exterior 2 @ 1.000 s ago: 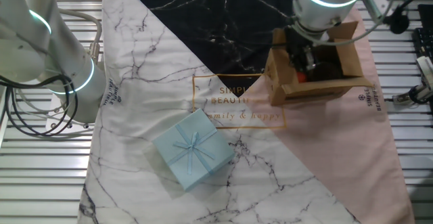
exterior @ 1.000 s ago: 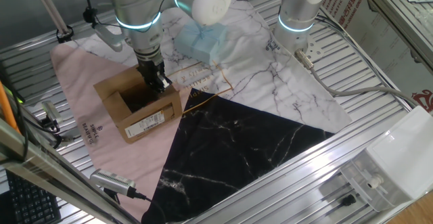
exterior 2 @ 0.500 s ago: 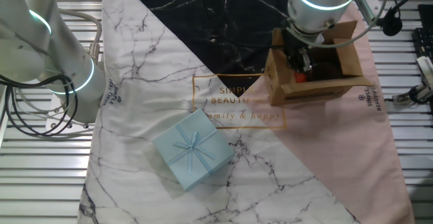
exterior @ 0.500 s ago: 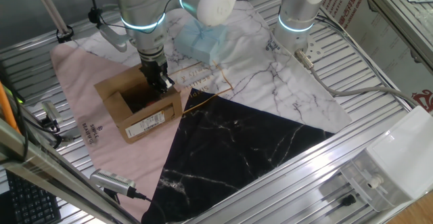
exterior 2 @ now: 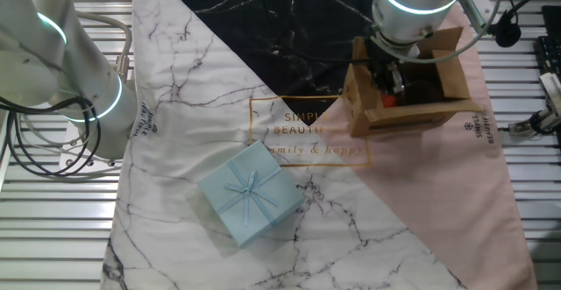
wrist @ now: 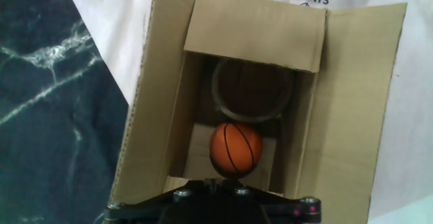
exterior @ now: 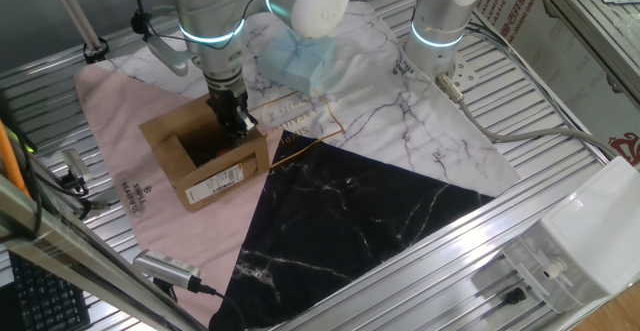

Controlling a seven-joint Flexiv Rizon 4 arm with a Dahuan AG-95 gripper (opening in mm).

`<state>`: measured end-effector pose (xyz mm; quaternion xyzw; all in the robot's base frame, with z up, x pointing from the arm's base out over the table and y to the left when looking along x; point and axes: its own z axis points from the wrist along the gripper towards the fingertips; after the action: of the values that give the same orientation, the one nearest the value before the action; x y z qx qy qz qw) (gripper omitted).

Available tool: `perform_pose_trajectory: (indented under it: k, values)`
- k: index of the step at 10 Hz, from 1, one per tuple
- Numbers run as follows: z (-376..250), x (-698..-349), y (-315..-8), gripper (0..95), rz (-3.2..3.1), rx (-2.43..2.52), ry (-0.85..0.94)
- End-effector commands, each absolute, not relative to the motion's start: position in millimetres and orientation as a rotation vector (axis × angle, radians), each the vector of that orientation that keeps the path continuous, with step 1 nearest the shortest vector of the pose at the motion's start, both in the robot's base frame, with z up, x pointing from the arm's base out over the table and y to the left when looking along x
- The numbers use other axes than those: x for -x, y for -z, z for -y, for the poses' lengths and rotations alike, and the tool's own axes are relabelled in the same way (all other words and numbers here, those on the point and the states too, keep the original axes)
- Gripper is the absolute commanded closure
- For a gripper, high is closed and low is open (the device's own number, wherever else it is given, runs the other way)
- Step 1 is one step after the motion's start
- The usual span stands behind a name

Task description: Cover the box

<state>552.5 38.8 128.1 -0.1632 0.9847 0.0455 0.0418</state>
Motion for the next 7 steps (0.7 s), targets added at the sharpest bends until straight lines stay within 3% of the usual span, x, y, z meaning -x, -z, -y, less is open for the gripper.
perform_pose_trajectory:
  k: [1, 7]
  values:
    - [-39, -561, -134, 95.0, -3.019, 0.506, -0.145]
    - [-41, -602, -160, 95.0, -3.035, 0.564, -0.156]
